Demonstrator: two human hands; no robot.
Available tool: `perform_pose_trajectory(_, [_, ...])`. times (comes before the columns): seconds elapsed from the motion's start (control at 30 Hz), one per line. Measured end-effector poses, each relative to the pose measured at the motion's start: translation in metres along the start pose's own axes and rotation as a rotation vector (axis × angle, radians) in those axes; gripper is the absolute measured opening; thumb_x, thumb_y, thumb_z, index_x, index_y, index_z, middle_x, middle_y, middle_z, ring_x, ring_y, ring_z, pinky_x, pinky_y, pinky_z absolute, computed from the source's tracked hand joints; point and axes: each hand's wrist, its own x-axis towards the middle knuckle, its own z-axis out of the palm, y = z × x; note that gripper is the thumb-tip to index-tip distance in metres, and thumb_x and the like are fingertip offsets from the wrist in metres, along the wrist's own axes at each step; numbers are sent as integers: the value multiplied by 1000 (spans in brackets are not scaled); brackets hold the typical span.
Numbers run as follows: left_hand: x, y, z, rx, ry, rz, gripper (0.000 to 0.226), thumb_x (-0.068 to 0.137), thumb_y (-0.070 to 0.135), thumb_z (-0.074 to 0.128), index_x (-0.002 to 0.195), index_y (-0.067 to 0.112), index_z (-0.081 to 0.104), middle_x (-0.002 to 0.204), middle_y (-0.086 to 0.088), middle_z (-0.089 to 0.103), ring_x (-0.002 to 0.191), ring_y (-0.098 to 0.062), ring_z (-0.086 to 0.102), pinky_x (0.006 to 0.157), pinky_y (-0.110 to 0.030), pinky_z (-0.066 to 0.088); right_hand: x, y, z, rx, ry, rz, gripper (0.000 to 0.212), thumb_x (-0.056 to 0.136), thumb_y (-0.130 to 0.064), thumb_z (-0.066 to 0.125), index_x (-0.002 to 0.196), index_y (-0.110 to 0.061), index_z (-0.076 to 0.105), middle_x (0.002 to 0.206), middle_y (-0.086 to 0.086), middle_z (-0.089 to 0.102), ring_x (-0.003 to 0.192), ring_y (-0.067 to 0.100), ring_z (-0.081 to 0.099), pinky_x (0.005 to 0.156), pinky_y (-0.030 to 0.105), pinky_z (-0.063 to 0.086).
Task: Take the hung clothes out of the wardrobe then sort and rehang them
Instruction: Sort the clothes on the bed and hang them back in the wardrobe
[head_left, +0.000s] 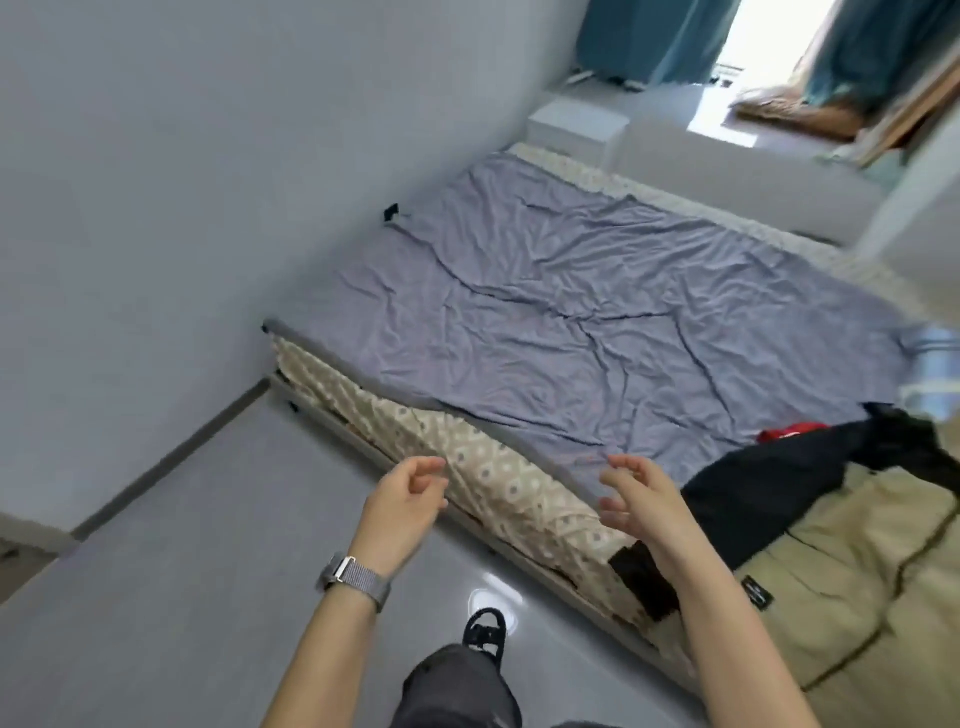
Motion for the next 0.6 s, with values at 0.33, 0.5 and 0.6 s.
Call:
perform_pose_trajectory(0.33, [134, 81, 172, 279, -496, 125, 16, 73, 34, 54, 89, 36, 58, 87, -3, 68, 82, -22, 66, 81, -43, 52, 36, 32, -154, 213, 507, 167, 26, 94, -13, 54, 120, -12, 50, 97, 8, 55, 69, 20, 58, 59, 31, 50])
perform_pose_trajectory(0.5, [139, 111, 255, 308, -650, 167, 18, 91, 8, 50, 101, 21, 59, 84, -5, 65, 73, -15, 62, 77, -39, 51, 24, 62, -209, 284, 480, 281, 26, 95, -19, 55, 120, -17, 50, 111, 5, 57, 80, 21, 59, 62, 30, 51])
perform_pose_trajectory(0.6, [133, 125, 306, 324, -705, 182, 16, 92, 9, 51, 103, 18, 59, 88, -5, 65, 72, -8, 62, 64, -19, 47, 30, 72, -251, 302, 516, 278, 26, 95, -19, 55, 121, -16, 51, 112, 4, 56, 82, 20, 60, 67, 32, 53])
